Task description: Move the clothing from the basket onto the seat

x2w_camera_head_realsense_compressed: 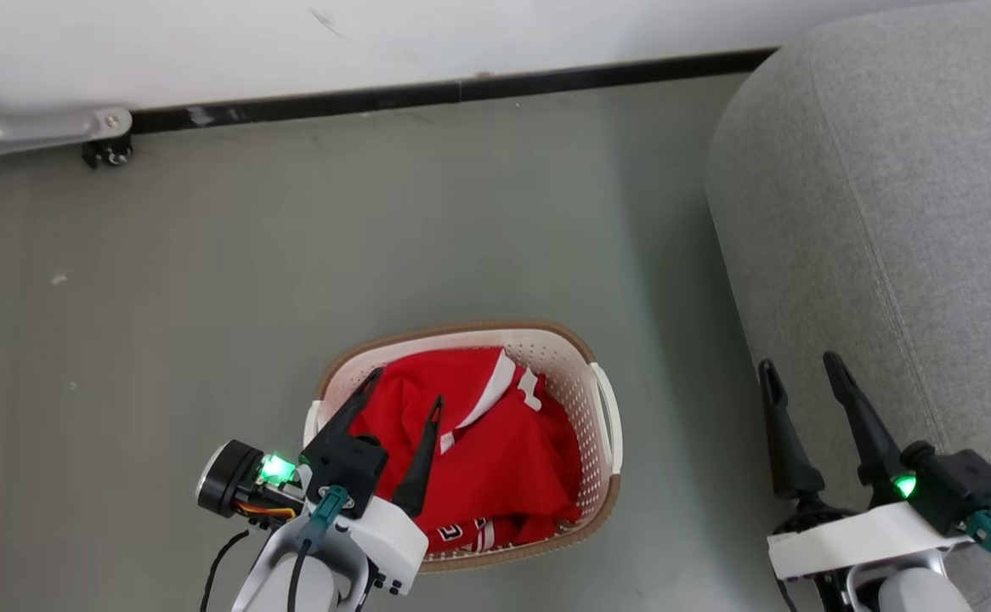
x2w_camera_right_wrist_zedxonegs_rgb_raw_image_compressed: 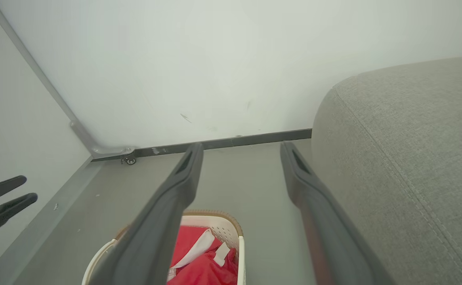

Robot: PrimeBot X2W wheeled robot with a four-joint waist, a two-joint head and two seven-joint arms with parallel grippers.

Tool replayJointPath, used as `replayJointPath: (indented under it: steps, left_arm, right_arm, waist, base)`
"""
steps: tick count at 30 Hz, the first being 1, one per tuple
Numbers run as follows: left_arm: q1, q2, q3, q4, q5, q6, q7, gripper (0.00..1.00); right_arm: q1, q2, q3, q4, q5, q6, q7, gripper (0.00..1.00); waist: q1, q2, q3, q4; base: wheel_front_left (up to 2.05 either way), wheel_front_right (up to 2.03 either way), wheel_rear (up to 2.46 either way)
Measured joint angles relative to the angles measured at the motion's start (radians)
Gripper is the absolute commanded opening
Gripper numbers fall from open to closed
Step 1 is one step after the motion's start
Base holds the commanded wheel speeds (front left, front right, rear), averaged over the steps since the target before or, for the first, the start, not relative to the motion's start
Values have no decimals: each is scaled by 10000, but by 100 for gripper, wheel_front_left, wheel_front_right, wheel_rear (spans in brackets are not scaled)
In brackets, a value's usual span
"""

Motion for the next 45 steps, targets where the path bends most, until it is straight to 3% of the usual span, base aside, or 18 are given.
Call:
replayJointPath:
  steps: [45]
  left_arm:
    - [-2613, 403, -228, 2708, 782, 150, -2, 100]
  right_arm:
    - [-2819, 2, 157, -1028, 387, 0, -102, 100]
  waist:
    - [-1, 0, 3994, -1636]
  base:
    - [0, 0, 0]
